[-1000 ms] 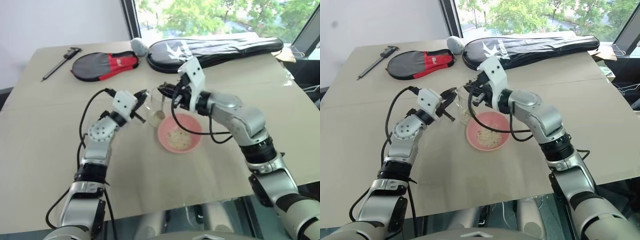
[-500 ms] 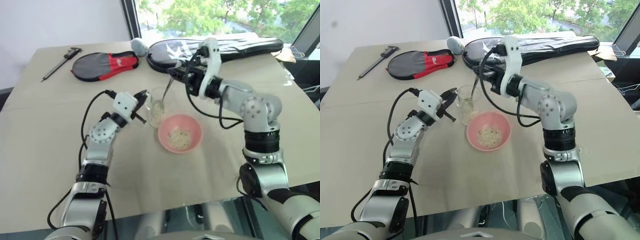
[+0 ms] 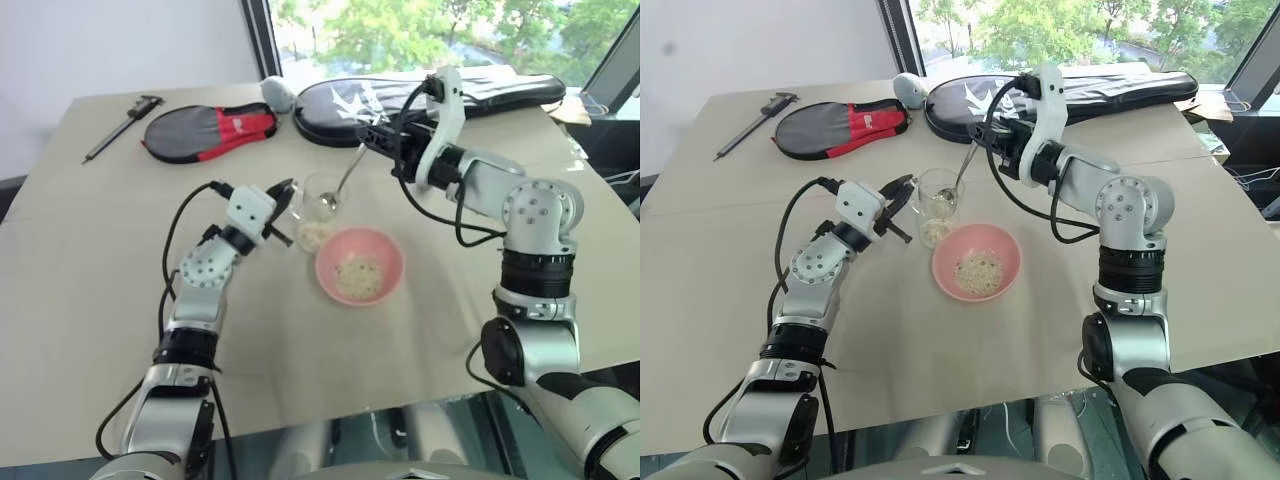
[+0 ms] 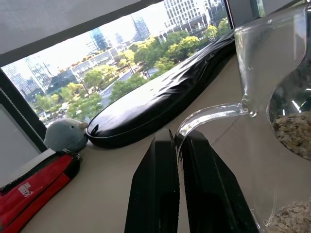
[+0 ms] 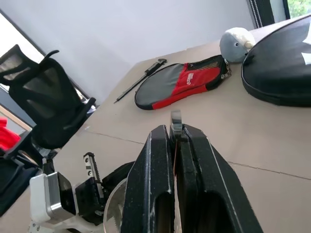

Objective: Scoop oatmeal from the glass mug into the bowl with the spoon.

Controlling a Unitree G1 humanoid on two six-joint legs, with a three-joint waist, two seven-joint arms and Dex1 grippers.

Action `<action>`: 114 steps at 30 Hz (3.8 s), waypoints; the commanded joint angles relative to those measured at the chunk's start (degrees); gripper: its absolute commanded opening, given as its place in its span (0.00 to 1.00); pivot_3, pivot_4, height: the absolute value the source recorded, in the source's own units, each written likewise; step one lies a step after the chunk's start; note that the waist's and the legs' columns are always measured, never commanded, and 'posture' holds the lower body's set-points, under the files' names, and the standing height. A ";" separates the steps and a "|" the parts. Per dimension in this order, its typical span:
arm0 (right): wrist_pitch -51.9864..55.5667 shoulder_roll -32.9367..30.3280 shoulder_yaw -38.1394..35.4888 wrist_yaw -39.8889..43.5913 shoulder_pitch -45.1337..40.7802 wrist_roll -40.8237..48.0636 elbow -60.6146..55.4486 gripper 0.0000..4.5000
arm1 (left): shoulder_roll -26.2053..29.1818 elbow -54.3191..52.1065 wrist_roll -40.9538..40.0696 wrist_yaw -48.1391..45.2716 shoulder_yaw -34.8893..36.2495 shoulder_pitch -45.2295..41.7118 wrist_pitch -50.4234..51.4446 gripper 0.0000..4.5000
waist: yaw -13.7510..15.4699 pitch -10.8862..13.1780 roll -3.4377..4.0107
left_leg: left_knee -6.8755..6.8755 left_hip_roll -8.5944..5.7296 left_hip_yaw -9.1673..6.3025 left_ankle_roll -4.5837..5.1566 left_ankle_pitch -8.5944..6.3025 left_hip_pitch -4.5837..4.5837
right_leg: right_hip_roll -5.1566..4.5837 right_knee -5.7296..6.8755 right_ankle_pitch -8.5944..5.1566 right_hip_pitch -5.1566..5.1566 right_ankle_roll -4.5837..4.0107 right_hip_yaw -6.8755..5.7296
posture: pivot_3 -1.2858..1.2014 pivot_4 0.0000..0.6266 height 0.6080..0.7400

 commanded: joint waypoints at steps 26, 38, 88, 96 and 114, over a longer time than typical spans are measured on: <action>6.19 3.06 -21.00 -28.83 -5.48 20.18 10.05 0.00 | -0.49 0.22 -1.40 -0.86 0.35 3.40 -8.12 0.02 | -0.01 -0.09 0.07 | 0.12 0.00 0.20 0.03 0.00 0.13 | 0.01 0.37 0.01 0.01 -0.02 0.21 | 0.52 0.24 1.00; 4.71 0.25 -21.44 -29.68 -4.13 26.70 12.00 0.00 | 0.69 1.34 -1.27 -0.55 0.99 4.43 -8.74 0.02 | -0.20 -0.11 0.10 | 0.12 0.02 0.24 0.10 -0.04 0.15 | 0.04 0.39 0.01 0.01 -0.02 0.25 | 0.52 0.24 1.00; -2.61 -16.86 4.43 -8.44 0.79 22.18 -14.03 0.00 | -4.03 -0.61 -8.74 -0.45 4.76 7.81 -1.98 0.02 | -0.87 -0.18 0.12 | 0.43 0.05 0.24 0.28 -0.15 0.15 | 0.02 0.36 0.07 0.14 0.01 0.26 | 0.52 0.24 1.00; -3.90 -7.34 0.51 -19.69 -3.86 27.45 -6.15 0.00 | -4.08 -1.43 -7.93 -0.42 4.31 8.41 -2.19 0.02 | -0.89 -0.19 0.14 | 0.42 0.05 0.24 0.28 -0.15 0.13 | 0.03 0.33 0.08 0.12 0.01 0.27 | 0.52 0.24 1.00; -9.85 -3.86 18.63 -2.98 3.73 5.32 -6.69 0.00 | -4.60 -6.85 -5.08 2.74 3.98 11.16 -0.56 0.02 | -1.12 -0.20 0.15 | 0.43 0.04 0.23 0.28 -0.15 0.14 | 0.07 0.36 0.09 0.11 0.02 0.23 | 0.52 0.24 1.00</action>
